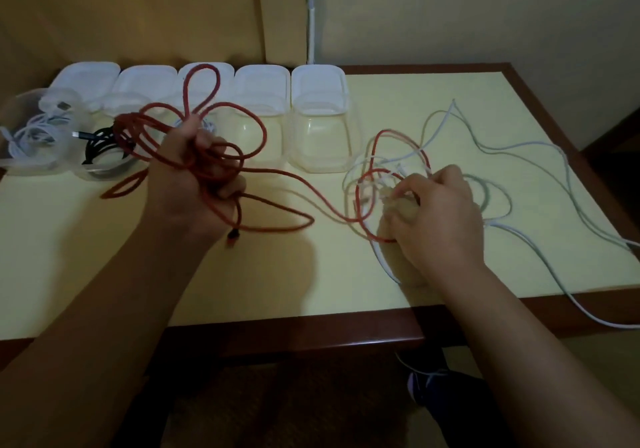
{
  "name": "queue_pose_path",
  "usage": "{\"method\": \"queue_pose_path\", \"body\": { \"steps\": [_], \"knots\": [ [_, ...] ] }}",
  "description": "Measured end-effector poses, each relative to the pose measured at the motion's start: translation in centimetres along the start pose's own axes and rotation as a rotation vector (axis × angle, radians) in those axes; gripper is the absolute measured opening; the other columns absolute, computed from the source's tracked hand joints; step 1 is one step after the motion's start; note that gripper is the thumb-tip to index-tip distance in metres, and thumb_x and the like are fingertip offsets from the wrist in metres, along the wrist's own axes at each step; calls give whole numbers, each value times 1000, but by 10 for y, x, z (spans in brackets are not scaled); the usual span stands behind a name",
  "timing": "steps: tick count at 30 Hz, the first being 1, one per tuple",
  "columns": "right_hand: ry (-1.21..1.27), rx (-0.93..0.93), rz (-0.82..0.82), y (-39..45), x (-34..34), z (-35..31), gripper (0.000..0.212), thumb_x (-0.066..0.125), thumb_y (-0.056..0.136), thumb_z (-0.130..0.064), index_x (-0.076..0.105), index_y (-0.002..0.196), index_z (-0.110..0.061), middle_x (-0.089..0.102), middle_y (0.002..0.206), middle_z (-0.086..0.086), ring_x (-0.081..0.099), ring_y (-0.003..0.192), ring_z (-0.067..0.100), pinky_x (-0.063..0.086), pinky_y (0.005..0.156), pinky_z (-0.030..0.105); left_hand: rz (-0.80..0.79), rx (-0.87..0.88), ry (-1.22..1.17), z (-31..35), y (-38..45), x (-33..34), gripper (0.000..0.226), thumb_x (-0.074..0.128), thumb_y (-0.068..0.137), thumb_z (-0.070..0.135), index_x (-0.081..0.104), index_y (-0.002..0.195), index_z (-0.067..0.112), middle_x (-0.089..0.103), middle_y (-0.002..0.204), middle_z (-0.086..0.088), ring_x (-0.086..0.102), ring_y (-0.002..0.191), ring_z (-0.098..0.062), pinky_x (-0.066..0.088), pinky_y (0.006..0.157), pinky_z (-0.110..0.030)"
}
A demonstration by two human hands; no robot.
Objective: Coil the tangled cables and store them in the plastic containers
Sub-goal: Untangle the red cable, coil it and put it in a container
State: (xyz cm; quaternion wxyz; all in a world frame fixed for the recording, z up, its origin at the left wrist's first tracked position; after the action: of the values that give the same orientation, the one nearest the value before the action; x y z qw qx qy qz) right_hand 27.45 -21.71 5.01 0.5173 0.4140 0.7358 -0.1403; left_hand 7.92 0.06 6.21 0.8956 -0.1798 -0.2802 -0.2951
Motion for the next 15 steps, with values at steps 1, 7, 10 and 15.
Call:
{"method": "queue_pose_path", "body": {
  "steps": [1,7,10,15],
  "knots": [
    [39,-31,58,-1,-5,-5,13,74,83,-27,69,96,-27,44,99,-3,52,93,24,53,81,47,-7,-8,27,-2,-1,2,30,51,102,37,53,76,24,55,77,9,47,63,-5,32,47,-20],
    [394,-361,76,-17,-18,-56,23,68,86,-27,69,107,-20,56,86,-5,52,78,13,44,70,32,-60,-91,23,-21,-10,22,33,54,101,36,51,71,21,54,86,4,50,71,-10,34,50,-22],
    [298,-400,-254,-29,13,-67,41,71,88,-51,68,126,-35,55,81,-15,55,77,5,47,65,27,-98,-123,25,-25,-14,29,36,54,100,35,52,67,21,55,89,4,50,71,-10,38,59,-26],
    [155,-360,-377,-28,40,-60,25,67,96,-44,72,119,-35,56,92,-20,55,86,2,50,74,26,-79,-122,33,-19,-15,32,36,54,100,29,48,66,20,62,82,3,65,88,-15,53,90,-38]
  ]
}}
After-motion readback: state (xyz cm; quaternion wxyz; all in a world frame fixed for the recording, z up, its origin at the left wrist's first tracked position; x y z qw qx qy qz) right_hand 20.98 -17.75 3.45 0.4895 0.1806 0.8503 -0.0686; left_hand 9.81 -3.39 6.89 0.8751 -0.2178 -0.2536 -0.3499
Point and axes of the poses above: each hand's wrist, its own y-axis towards the middle knuckle, its own x-axis out of the palm, z = x × y, the point moved 6 cm from there along y, towards the middle knuckle
